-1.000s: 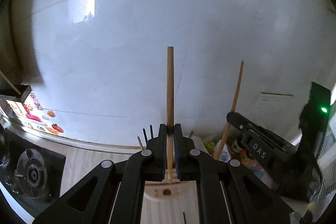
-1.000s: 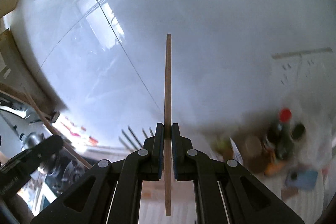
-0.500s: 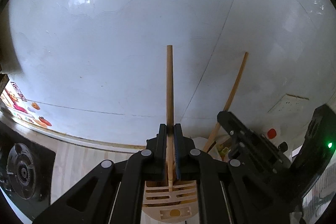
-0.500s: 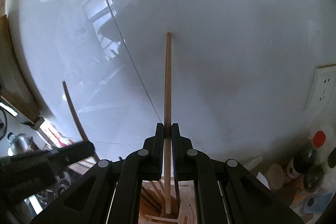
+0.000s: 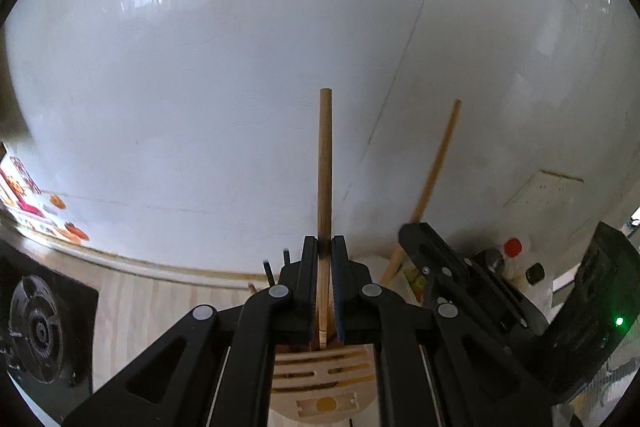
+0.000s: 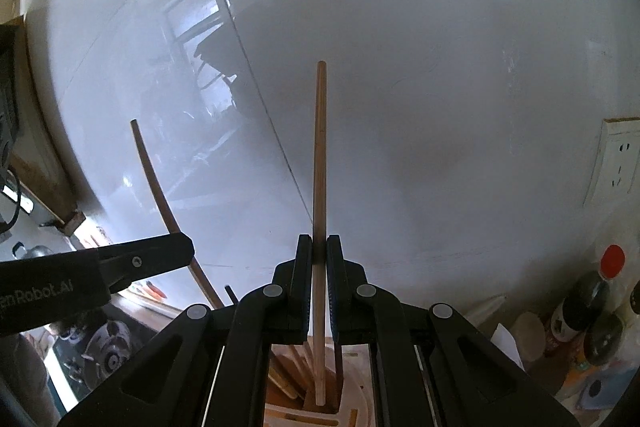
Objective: Organize utensils
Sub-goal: 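Open both tools to release the chopsticks and pull back, then grasp the last dark chopstick with the left tool while the right tool grasps a light one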
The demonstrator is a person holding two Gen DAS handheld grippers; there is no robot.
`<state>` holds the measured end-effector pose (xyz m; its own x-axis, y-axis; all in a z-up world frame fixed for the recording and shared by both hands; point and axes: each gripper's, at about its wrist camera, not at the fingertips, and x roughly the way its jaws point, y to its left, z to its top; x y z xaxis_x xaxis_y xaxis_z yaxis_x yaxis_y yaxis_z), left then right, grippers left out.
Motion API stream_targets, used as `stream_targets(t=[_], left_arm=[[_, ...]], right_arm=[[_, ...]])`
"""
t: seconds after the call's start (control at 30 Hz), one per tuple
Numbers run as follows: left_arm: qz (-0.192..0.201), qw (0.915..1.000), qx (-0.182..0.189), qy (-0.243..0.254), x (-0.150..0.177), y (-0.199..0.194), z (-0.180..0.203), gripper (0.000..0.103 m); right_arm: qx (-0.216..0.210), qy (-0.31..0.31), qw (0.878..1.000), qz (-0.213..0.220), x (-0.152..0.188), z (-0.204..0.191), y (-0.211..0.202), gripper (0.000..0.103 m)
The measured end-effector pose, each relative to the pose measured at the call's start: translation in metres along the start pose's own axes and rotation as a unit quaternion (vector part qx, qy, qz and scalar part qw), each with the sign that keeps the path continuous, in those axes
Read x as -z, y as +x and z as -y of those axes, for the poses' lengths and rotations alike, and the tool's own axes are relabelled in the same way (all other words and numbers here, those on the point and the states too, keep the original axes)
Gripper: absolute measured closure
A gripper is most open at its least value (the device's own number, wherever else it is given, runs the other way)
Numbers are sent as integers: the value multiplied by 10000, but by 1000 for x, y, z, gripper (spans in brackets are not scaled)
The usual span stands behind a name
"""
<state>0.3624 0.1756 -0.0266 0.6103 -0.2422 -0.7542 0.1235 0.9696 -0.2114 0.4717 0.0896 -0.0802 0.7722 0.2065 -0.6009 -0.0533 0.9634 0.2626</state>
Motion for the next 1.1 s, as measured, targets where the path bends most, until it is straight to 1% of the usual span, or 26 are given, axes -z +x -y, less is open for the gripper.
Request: stream_targets(t=[0.13,0.2,0.23,0.3,0.33,0.37,0.43,0.47,0.5,0.53,0.57,0.6,0.63,0.67,0.7,0.77,0.8,0.87,0.9,0.93,1.0,1.03,1.1], left_arm=[[-208,9994,155,-241,5,-8,-5,97],[-179,9993,134,-312,5,-18,-3,94],[-127,9994,76,-322,6,-25,-5,90],[-15,9994,-27,-353,7,-39,-8,75],[57,9992,-117,-368,10,-48,-11,57],[109,9990,-189,-386,11,-53,-13,39],[312,9979,-361,-437,19,-65,-16,26],[385,9973,-442,-441,23,-68,-15,19],[436,9965,-554,-439,28,-71,-16,14],[478,9954,-715,-430,35,-75,-17,3],[518,9938,-901,-404,43,-77,-18,0],[542,9924,-1042,-370,52,-79,-19,0],[535,9913,-1151,-334,60,-79,-19,0],[507,9906,-1230,-322,65,-77,-18,0],[433,9896,-1333,-326,76,-75,-18,0],[288,9892,-1410,-266,93,-67,-12,0],[225,9882,-1494,-258,99,-65,-12,0],[98,9819,-1876,-232,118,-60,-7,0],[60,9787,-2036,-234,128,-56,-5,0],[21,9779,-2079,-229,138,-51,-2,0],[-164,9806,-1940,-238,156,-41,3,0],[-329,9812,-1889,-240,167,-31,6,0],[-505,9815,-1835,-208,182,-19,11,0]], right_arm=[[-78,-119,9999,-96,8,-2,2,95],[-198,-124,9994,-266,7,-3,4,95],[-162,-150,9990,-401,7,-3,5,93],[-179,-173,9987,-447,7,-2,0,84],[-113,-150,9989,-436,6,-1,-5,73],[-94,-95,9989,-446,5,2,-10,66],[-98,16,9990,-439,4,6,-18,62],[8,59,9990,-434,4,9,-26,59],[37,102,9990,-435,5,10,-32,57],[55,132,9990,-432,6,11,-36,53],[211,159,9986,-452,9,14,-45,50],[264,189,9984,-467,11,16,-52,49],[295,227,9982,-466,15,19,-61,43],[425,257,9976,-483,18,24,-69,36],[502,338,9969,-500,24,29,-79,34],[531,514,9958,-541,38,38,-94,20],[592,579,9949,-568,45,42,-101,16],[649,678,9941,-547,58,62,-120,4],[728,691,9935,-545,64,68,-126,2],[877,667,9924,-542,74,73,-134,2],[1106,635,9902,-565,88,81,-143,2],[1250,598,9884,-621,98,87,-147,2],[1464,521,9844,-826,111,98,-150,2]])
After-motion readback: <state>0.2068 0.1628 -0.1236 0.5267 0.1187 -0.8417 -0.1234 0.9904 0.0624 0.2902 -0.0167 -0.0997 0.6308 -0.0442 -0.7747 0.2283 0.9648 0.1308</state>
